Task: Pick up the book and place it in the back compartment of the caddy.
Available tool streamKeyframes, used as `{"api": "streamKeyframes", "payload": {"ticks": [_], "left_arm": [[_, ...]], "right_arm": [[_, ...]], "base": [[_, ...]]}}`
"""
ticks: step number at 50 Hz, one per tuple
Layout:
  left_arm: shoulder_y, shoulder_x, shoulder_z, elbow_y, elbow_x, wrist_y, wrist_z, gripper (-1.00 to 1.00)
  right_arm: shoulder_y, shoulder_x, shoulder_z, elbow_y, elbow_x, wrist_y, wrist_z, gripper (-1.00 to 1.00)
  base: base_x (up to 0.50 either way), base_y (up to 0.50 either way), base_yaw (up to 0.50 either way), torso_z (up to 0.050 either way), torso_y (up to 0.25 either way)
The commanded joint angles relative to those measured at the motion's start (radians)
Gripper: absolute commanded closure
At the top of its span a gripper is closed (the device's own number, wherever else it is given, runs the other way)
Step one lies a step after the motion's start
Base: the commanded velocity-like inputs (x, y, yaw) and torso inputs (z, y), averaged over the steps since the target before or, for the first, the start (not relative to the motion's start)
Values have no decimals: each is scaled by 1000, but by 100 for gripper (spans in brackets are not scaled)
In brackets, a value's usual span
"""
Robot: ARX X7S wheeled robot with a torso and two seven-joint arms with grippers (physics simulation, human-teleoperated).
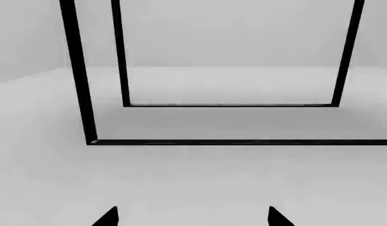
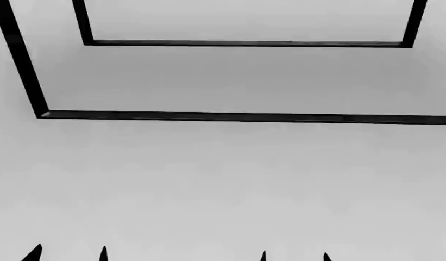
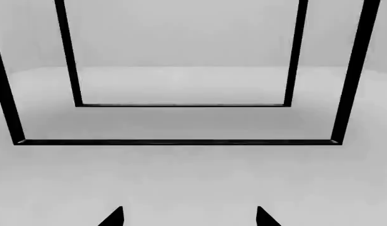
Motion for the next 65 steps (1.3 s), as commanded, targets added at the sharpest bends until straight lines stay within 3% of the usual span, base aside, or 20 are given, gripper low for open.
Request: {"api": "streamKeyframes", "payload": {"ticks": [1, 2, 14, 18, 19, 34, 46, 53, 65], "left_arm": [[-24, -150, 233, 0, -195, 0, -228, -100], [-23, -195, 233, -10, -197, 32, -226, -100], [-19, -202, 241, -11, -202, 46, -222, -100], [-12, -207, 247, -12, -171, 95, -234, -100], [1, -202, 235, -13, -172, 163, -237, -100], [-118, -267, 237, 239, -232, -165, -252, -100], [-236, -322, 218, 350, -280, -326, -237, -100], [-295, -334, 199, 346, -293, -356, -238, -100], [-280, -362, 179, 368, -308, -372, -238, -100]], "right_arm": [[0, 9, 0, 0, 9, 0, 13, -100], [-2, 9, -13, -7, 13, 3, 12, -100], [-6, 47, -49, -9, 72, -10, 48, -100], [-6, 53, -57, -8, 77, -9, 59, -100], [-6, 55, -60, -16, 77, 1, 64, -100], [75, 120, -65, -371, 121, 300, 88, -100], [166, 170, -20, -558, 178, 478, 106, -100], [224, 193, -12, -624, 196, 567, 114, -100], [242, 224, -5, -696, 205, 644, 129, -100]], "base": [[0, 0, -3, 0, 0], [0, 0, 0, 0, 0], [0, 0, 0, 0, 0], [0, 0, 0, 0, 0], [0, 0, 0, 0, 0], [0, 0, 0, 50, 0], [0, 0, 0, 50, 0], [0, 0, 0, 50, 0], [0, 0, 0, 50, 0]]}}
